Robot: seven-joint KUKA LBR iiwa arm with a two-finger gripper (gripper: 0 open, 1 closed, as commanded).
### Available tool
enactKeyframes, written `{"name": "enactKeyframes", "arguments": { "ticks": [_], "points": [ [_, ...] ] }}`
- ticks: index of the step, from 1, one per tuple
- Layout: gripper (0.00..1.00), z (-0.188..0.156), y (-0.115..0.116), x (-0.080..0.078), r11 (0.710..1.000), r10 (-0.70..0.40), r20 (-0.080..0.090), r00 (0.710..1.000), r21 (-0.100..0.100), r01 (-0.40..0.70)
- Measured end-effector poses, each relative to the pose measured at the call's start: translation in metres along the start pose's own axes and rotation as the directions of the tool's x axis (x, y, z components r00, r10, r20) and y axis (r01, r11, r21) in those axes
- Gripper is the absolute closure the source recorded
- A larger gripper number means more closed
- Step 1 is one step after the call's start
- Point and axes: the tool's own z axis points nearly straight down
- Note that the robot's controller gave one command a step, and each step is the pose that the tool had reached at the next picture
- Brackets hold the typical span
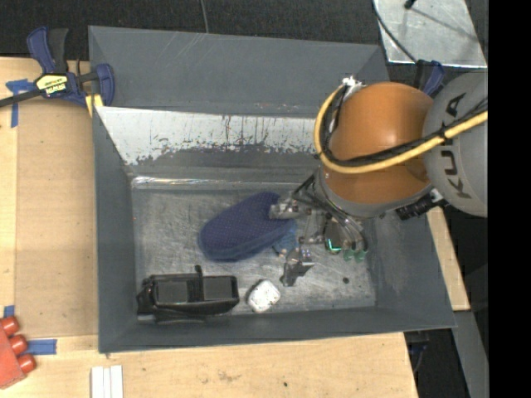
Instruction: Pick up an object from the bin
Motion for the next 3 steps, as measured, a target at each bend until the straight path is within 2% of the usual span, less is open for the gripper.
{"name": "enactKeyframes", "arguments": {
  "ticks": [1, 2, 3],
  "points": [
    [0.00, 0.123, -0.022, -0.076, 0.987, -0.163, 0.020, 0.986, 0.001, 0.163],
    [1.00, 0.116, -0.020, -0.080, 0.987, -0.161, 0.039, 0.986, 0.001, 0.161],
    [1.00, 0.007, -0.023, -0.078, 0.975, -0.220, 0.018, 0.975, 0.004, 0.220]
  ]
}}
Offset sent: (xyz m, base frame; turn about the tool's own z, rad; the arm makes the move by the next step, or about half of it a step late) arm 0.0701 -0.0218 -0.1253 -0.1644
